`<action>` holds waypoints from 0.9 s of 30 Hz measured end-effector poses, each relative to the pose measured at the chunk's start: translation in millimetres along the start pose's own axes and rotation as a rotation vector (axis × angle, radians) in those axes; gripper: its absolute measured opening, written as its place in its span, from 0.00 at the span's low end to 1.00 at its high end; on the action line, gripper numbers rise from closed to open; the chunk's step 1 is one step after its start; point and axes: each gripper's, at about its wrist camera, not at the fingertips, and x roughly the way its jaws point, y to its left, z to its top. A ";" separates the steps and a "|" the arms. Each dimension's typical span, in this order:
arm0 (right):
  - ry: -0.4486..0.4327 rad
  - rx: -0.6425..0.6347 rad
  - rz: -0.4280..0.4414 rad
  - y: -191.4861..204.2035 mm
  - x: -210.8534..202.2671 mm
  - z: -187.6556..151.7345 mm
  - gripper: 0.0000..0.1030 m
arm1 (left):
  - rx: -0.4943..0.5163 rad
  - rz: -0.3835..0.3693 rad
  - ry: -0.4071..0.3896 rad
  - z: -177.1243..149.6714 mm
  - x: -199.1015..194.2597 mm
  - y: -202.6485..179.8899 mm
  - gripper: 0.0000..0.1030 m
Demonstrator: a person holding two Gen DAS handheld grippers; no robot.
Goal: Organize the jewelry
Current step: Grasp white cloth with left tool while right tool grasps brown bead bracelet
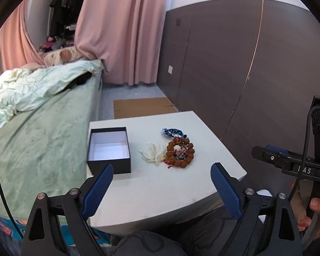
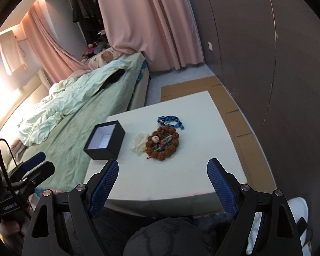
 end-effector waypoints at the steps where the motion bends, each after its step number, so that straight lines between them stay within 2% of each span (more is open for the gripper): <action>1: 0.008 0.005 0.005 -3.4 5.8 1.9 0.83 | -0.002 -0.004 0.014 1.8 8.0 0.4 0.84; 7: 0.055 0.040 0.025 -22.8 35.4 14.6 0.69 | 0.003 -0.024 0.076 11.7 48.1 0.2 0.75; 12: 0.088 0.087 0.040 -39.9 57.8 21.4 0.67 | 0.005 -0.041 0.144 19.7 83.8 2.5 0.64; 15: 0.101 0.115 0.056 -47.9 71.1 24.7 0.67 | 0.026 -0.010 0.191 23.9 103.7 3.8 0.62; 21: 0.165 0.179 0.095 -59.5 107.3 30.4 0.58 | 0.023 0.001 0.268 31.1 142.2 10.0 0.56; 27: 0.212 0.225 0.136 -65.7 137.7 33.8 0.56 | 0.026 0.011 0.331 35.9 178.5 15.1 0.50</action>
